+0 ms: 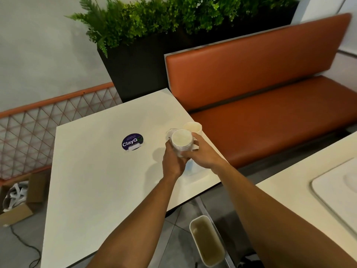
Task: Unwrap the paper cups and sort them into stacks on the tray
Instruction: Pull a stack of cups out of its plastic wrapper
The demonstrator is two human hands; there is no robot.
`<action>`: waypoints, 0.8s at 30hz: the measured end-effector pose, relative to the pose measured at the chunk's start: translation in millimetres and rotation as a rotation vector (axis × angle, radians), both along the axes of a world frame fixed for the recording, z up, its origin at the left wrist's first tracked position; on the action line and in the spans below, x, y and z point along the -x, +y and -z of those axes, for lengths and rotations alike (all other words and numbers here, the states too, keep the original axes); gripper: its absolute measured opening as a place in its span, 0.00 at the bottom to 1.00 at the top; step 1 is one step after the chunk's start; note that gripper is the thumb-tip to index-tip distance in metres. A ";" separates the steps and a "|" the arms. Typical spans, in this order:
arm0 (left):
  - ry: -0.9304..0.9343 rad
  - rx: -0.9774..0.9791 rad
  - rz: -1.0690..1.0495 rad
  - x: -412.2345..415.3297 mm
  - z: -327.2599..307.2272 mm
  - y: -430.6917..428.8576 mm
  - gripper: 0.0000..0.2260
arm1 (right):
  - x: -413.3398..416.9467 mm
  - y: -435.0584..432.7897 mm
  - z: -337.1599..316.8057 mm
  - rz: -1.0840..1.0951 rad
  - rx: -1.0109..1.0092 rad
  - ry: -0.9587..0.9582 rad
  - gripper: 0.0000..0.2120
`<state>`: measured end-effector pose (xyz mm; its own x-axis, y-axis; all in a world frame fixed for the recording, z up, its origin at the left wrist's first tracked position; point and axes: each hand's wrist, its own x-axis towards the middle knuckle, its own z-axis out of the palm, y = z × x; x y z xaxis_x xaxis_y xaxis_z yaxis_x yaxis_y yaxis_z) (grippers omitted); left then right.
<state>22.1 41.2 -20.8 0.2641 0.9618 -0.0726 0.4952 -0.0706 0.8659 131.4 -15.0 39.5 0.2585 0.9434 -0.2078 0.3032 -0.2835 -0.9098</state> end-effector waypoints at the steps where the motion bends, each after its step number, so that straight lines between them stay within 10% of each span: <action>1: -0.020 0.014 -0.018 2.3 0.1 -0.5 0.27 | -0.5 -2.2 2.5 0.016 -0.012 0.015 0.39; 16: -0.180 -0.283 -0.013 37.0 -49.7 -12.1 0.39 | 13.8 -29.2 -32.6 0.068 -0.163 0.154 0.38; 24: -0.346 -0.328 0.040 55.9 -107.5 -43.3 0.36 | 16.2 -60.0 -23.7 0.045 -0.093 0.026 0.54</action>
<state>-33.8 -2.2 86.7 0.2562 0.9078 0.3320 0.1729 -0.3809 0.9083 115.2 -75.0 63.2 0.2965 0.9465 -0.1273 0.2679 -0.2104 -0.9402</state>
